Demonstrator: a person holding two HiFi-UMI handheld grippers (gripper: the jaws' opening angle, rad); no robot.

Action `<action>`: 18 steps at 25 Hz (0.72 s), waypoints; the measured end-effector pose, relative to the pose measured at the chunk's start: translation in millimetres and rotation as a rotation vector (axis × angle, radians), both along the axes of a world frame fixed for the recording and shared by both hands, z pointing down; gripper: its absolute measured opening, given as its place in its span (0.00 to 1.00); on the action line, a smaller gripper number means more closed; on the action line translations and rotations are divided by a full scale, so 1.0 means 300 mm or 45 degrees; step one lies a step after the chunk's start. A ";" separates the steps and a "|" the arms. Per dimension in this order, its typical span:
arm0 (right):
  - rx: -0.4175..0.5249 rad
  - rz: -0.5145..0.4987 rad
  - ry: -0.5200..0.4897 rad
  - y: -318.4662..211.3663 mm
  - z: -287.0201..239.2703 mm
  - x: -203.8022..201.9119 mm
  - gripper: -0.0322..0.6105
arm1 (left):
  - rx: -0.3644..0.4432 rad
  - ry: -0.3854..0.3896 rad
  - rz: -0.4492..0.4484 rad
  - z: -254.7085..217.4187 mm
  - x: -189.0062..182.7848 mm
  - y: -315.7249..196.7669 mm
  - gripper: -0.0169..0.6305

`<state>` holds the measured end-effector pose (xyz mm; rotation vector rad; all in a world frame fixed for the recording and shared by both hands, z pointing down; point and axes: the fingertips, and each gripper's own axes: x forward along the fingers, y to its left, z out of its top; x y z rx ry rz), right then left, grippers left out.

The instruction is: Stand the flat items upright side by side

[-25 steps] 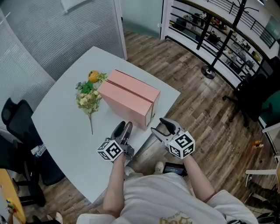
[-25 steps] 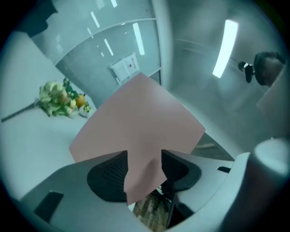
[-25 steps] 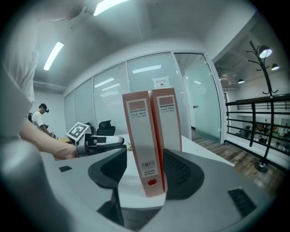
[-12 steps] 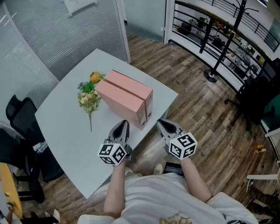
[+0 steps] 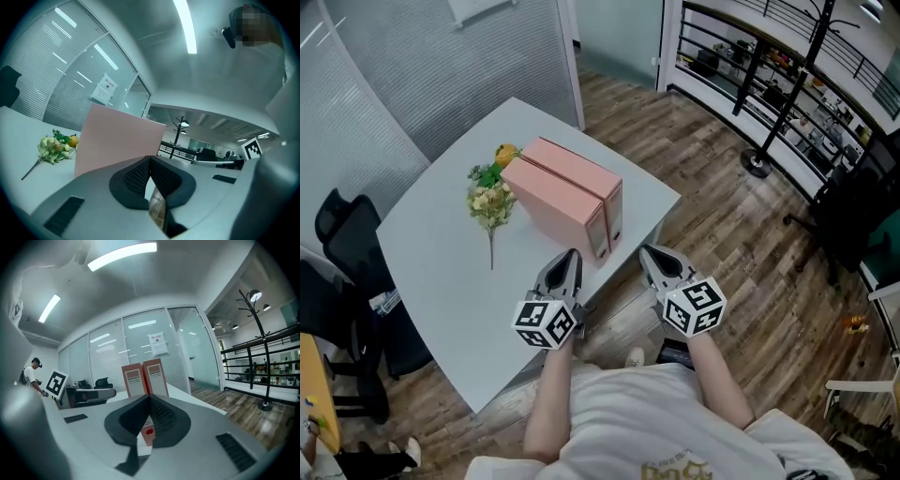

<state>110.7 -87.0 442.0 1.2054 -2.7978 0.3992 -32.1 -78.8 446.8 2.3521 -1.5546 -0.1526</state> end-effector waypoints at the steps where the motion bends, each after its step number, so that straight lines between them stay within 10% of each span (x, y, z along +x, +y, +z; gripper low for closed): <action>1: -0.001 0.003 0.001 0.001 0.001 0.005 0.08 | 0.000 -0.001 0.000 -0.001 0.000 0.002 0.04; 18: 0.009 0.020 0.012 0.014 -0.005 0.053 0.07 | -0.010 -0.015 -0.001 -0.003 0.014 0.039 0.04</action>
